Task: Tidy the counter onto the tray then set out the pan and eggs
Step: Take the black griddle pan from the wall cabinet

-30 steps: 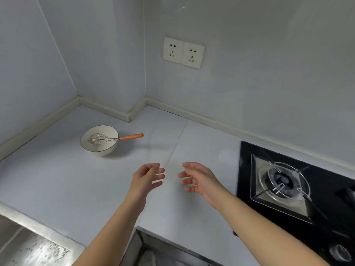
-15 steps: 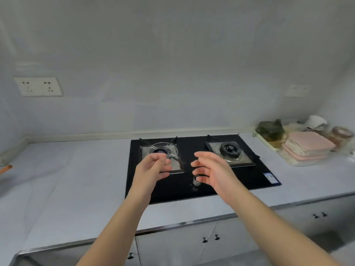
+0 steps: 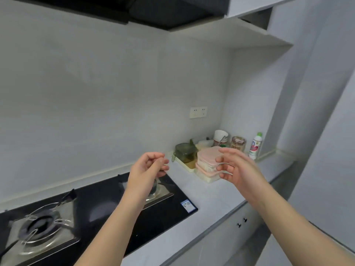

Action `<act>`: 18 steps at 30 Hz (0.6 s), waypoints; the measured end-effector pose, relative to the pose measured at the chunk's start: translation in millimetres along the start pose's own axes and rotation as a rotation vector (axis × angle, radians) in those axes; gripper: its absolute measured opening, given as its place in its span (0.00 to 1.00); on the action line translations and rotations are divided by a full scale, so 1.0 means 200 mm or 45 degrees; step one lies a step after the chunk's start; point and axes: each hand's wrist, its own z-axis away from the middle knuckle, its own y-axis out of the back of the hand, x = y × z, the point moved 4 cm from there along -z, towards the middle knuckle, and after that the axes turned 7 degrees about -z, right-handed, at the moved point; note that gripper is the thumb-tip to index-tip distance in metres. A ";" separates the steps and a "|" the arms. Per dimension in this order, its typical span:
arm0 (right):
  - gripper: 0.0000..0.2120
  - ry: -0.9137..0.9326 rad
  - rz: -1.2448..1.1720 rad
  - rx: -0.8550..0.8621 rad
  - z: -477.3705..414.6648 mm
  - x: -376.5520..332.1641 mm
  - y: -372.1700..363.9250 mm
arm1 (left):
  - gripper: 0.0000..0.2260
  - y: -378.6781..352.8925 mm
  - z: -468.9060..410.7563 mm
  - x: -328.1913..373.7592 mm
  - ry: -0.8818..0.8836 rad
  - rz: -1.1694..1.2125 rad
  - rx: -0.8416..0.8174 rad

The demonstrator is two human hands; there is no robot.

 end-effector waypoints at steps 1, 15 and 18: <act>0.06 0.024 0.011 0.019 -0.06 -0.06 0.08 | 0.04 -0.10 -0.08 0.00 -0.013 0.006 -0.022; 0.07 0.487 0.159 0.044 -0.99 -1.05 0.65 | 0.11 -1.23 -0.97 0.90 -1.101 -0.198 -0.063; 0.07 0.556 0.163 0.011 -1.19 -1.19 0.63 | 0.09 -1.37 -1.08 1.11 -1.277 -0.274 0.014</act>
